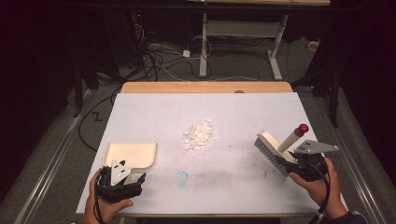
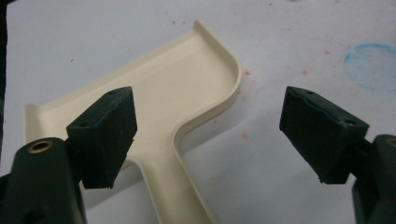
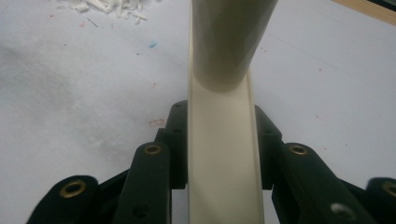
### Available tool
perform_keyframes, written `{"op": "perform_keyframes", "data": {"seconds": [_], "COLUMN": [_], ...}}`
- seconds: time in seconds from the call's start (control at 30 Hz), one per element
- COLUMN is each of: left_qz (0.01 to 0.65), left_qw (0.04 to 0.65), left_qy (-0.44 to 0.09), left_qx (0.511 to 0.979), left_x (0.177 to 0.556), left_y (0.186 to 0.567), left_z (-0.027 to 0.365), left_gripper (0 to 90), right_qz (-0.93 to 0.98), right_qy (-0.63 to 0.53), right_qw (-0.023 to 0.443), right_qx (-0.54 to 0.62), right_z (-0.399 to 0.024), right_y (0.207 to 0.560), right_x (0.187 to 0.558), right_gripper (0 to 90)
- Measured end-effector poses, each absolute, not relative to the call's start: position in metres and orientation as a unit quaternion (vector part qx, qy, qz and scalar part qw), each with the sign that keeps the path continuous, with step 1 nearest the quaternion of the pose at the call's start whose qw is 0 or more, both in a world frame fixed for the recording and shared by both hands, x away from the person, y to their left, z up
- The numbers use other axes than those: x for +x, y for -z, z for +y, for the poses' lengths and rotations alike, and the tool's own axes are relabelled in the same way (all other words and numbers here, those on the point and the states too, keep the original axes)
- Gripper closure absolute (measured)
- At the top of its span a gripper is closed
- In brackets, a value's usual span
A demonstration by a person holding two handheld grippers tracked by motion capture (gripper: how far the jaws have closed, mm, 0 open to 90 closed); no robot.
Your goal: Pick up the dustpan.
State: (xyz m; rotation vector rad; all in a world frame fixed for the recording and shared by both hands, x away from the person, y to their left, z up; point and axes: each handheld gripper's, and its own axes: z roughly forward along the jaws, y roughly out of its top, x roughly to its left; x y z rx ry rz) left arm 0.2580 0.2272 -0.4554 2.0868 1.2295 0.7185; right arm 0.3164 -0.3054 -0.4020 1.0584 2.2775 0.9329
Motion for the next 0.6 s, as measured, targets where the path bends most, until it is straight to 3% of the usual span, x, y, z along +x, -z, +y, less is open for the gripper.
{"op": "perform_keyframes", "data": {"seconds": [0.6], "left_qz": [0.566], "left_qw": [0.244], "left_qy": [-0.203], "left_qx": [0.761], "left_x": [0.269], "left_y": [0.473], "left_z": [0.245], "left_gripper": [17.8], "right_qz": [0.83], "right_qy": [-0.335], "right_qw": [0.229], "right_qx": [0.383], "right_z": [-0.303], "right_y": [0.403], "right_x": [0.318], "right_gripper": [67.7]}}
